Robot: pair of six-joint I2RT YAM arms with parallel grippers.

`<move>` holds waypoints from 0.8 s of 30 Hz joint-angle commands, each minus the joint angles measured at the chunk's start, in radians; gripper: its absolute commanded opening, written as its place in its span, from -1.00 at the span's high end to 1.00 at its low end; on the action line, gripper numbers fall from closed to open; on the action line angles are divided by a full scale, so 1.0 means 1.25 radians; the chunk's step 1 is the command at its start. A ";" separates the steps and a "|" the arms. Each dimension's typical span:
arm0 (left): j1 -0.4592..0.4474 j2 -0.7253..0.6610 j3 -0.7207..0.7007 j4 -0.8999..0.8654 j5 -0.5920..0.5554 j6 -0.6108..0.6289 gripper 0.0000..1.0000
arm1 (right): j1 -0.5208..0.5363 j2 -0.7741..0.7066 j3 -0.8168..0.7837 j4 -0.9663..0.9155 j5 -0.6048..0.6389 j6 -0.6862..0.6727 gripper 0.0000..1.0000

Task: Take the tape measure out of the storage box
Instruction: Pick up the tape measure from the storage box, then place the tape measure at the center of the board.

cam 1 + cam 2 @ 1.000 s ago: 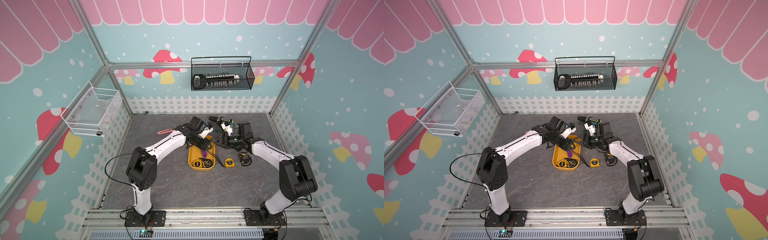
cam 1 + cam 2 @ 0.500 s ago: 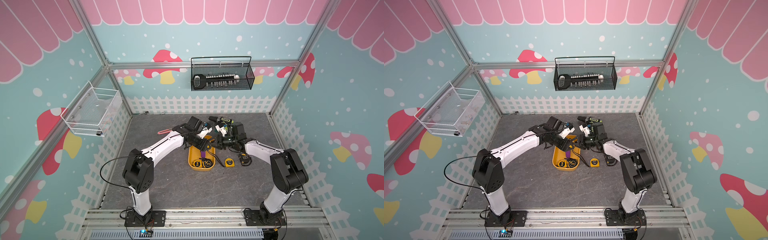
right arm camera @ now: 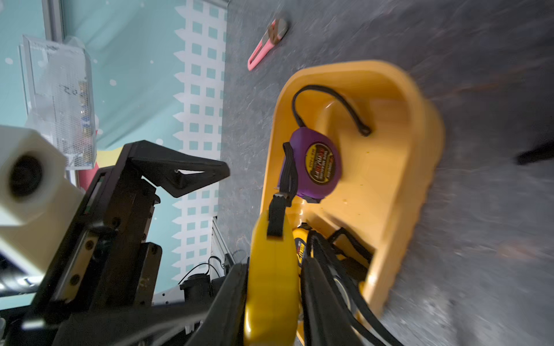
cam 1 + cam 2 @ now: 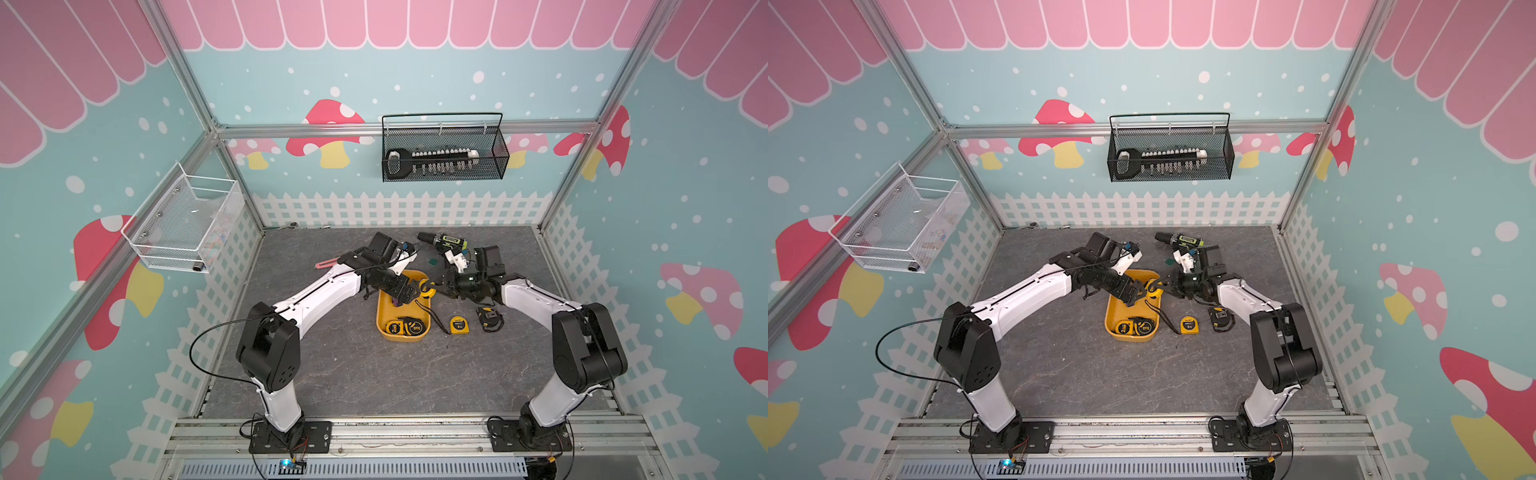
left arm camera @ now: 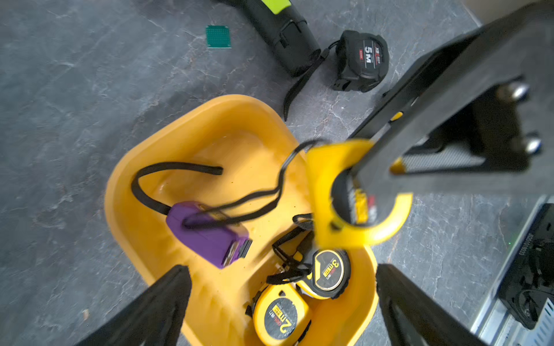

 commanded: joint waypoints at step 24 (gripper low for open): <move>-0.049 0.175 0.117 -0.203 -0.235 0.006 -0.98 | -0.107 0.100 -0.029 -0.179 0.232 -0.286 0.52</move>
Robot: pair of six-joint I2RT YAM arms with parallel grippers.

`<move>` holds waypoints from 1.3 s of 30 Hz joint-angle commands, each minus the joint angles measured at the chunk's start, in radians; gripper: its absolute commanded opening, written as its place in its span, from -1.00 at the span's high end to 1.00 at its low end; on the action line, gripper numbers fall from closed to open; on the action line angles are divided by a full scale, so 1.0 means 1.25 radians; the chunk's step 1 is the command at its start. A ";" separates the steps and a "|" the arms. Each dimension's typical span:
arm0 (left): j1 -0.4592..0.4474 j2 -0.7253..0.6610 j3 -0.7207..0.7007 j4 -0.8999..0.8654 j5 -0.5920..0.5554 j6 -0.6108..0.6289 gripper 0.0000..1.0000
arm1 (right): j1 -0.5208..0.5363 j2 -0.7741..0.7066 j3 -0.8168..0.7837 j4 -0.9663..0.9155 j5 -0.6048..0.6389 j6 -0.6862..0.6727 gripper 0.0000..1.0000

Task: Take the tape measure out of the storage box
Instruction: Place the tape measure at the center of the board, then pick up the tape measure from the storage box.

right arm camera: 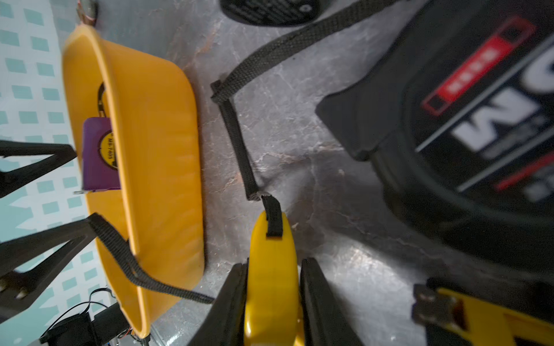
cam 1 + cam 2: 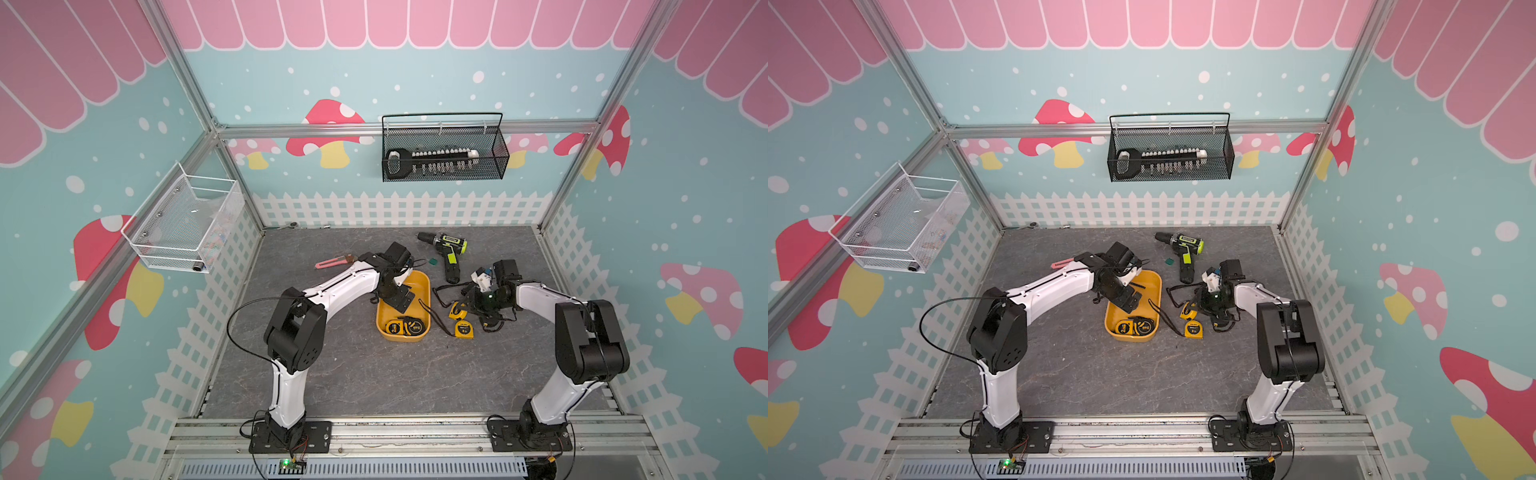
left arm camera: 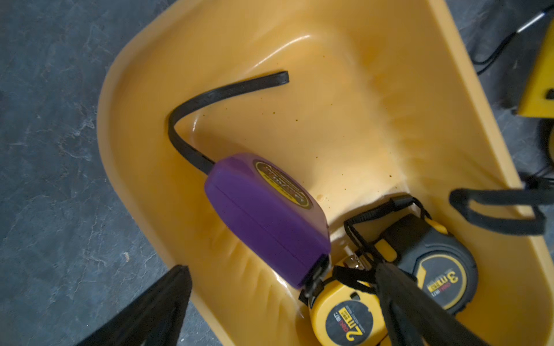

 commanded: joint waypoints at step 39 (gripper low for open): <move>-0.021 0.287 0.294 -0.177 -0.042 -0.001 -0.58 | 0.000 -0.166 0.027 -0.105 0.046 -0.116 -0.37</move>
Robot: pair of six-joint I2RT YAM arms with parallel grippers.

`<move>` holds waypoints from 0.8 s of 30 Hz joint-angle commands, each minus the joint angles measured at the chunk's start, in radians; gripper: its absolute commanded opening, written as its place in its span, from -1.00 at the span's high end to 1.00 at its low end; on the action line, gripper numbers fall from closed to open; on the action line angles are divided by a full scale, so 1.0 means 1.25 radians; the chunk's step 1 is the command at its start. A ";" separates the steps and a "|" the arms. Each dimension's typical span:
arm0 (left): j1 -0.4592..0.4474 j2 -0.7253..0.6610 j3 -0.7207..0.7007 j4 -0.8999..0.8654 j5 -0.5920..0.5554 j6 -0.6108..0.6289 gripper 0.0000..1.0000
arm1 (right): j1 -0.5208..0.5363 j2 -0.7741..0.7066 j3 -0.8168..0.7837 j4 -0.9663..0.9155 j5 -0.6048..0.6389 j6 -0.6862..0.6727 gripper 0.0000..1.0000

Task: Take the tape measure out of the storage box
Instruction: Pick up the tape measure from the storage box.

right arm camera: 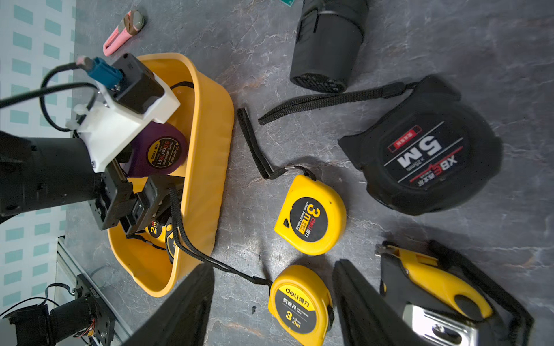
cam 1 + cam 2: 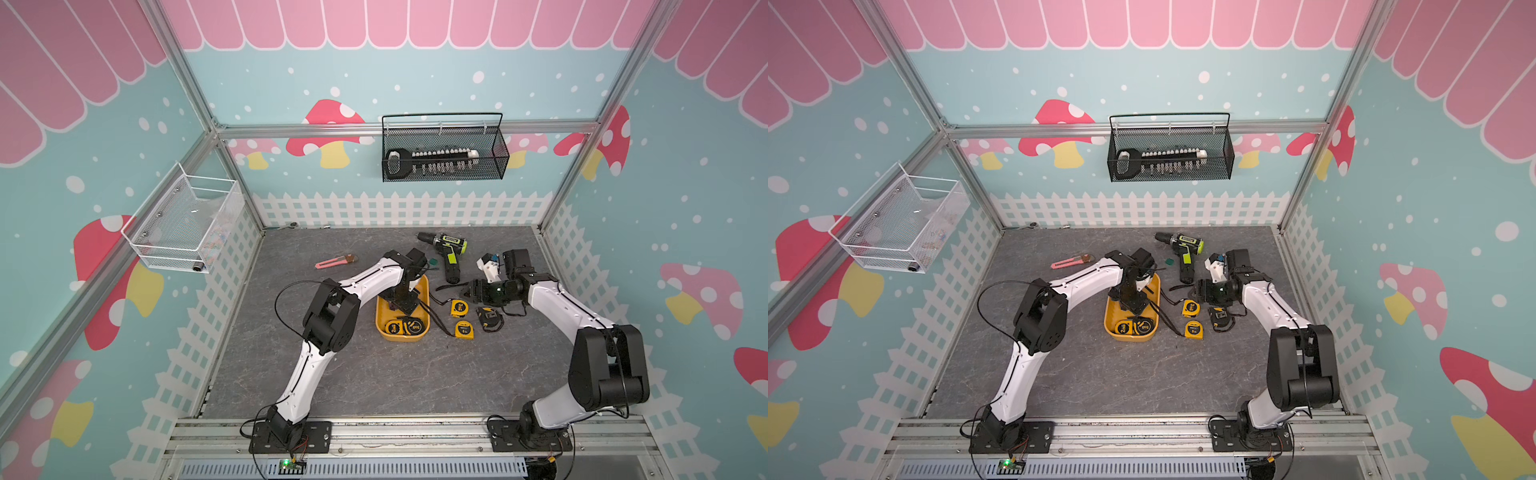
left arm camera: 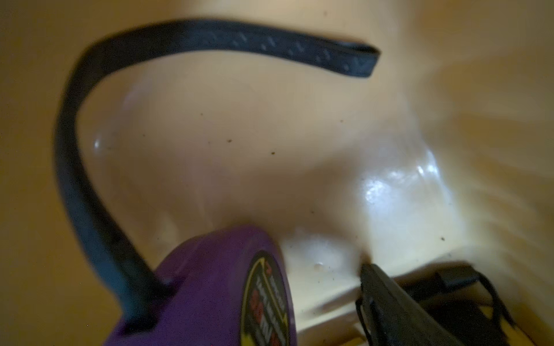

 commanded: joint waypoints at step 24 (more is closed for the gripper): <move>0.140 -0.185 -0.010 0.096 0.462 -0.107 0.49 | 0.084 -0.216 -0.181 0.238 -0.104 -0.061 -0.97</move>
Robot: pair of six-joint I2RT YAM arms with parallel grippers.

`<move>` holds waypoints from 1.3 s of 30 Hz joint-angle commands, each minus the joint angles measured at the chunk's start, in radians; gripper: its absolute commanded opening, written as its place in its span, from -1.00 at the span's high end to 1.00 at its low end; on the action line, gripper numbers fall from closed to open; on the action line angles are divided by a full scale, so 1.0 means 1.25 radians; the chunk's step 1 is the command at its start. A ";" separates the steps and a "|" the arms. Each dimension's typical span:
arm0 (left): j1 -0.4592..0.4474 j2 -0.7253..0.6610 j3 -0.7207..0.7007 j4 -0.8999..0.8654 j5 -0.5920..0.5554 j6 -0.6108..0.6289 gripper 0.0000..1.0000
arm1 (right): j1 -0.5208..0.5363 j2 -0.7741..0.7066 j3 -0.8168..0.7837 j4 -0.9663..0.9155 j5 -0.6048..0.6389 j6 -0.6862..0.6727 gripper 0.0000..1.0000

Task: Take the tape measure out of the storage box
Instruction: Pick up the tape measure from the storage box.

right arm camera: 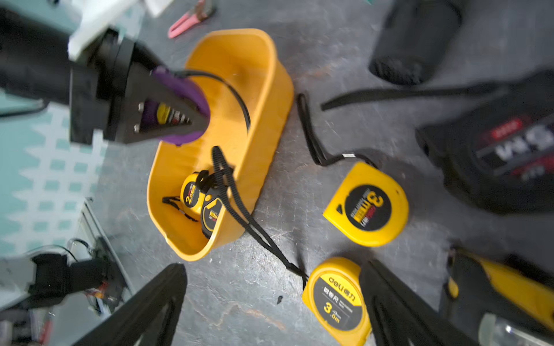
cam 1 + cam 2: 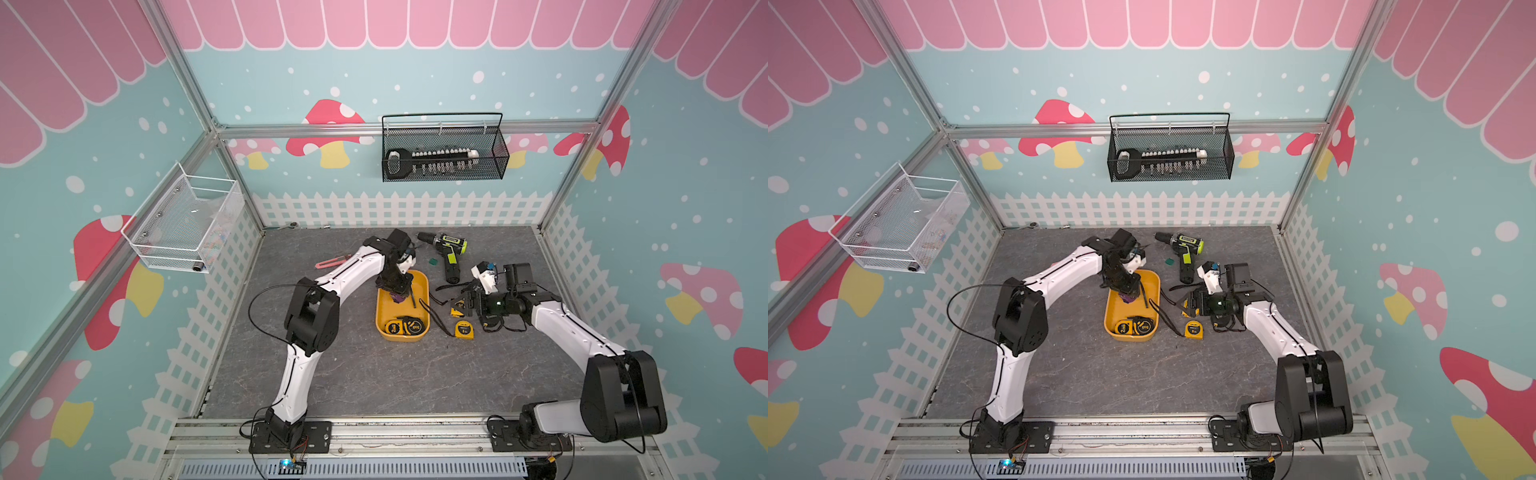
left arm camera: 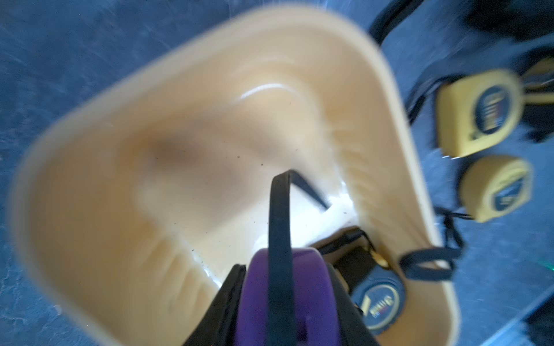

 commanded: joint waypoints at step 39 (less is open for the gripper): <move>-0.004 -0.091 -0.101 0.019 0.673 -0.056 0.48 | 0.333 0.061 0.092 0.217 0.232 -0.319 -0.72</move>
